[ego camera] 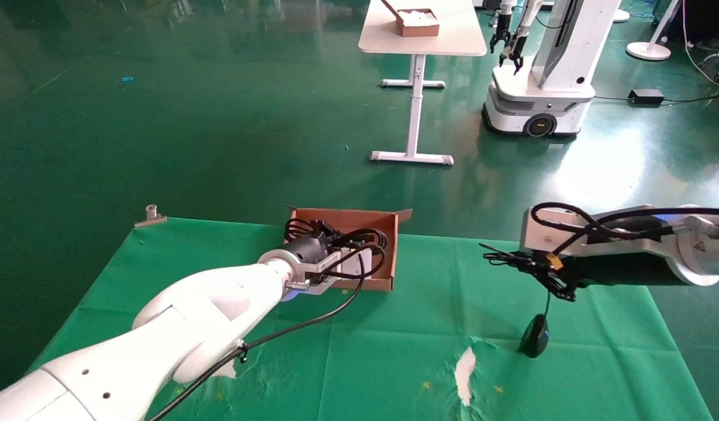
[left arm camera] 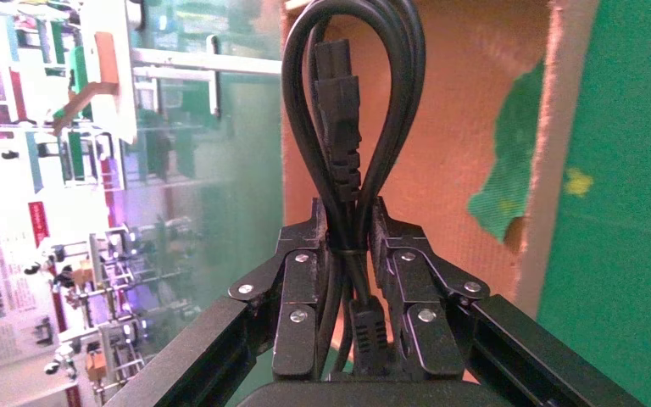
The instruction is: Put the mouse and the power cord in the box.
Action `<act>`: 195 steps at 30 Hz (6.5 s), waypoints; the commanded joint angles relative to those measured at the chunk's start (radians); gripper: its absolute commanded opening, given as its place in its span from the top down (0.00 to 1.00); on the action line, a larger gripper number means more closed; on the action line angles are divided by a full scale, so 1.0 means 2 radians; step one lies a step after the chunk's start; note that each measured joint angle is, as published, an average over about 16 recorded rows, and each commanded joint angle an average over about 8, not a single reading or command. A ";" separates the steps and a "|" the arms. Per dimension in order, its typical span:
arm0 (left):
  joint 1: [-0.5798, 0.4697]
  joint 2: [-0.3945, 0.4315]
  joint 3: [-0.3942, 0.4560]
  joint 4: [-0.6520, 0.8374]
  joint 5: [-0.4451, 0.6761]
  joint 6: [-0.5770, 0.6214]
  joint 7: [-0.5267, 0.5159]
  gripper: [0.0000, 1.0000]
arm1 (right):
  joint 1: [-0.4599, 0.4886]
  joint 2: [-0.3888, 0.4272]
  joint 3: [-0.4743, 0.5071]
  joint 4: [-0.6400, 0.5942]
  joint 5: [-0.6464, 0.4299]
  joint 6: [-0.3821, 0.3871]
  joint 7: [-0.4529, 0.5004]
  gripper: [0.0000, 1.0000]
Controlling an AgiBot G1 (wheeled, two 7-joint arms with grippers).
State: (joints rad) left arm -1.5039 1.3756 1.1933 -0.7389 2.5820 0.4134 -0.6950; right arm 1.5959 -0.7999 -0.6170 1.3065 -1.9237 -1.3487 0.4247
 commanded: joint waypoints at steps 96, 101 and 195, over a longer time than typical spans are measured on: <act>-0.078 -0.137 0.028 0.099 -0.142 0.063 -0.152 0.00 | 0.067 -0.280 -0.131 -0.386 0.175 0.233 -0.223 0.00; -0.078 -0.137 0.028 0.099 -0.142 0.064 -0.152 0.00 | 0.046 -0.256 -0.111 -0.362 0.202 0.213 -0.216 0.00; 0.204 -0.373 -0.439 -0.259 -0.897 0.524 0.239 0.00 | -0.260 0.095 0.167 -0.012 0.598 -0.073 -0.119 0.00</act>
State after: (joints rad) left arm -1.0994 0.6320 0.3200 -1.2531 0.7948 1.4557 -0.2238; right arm 1.0754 -0.6101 -0.2825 1.2833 -0.7284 -1.4952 0.1858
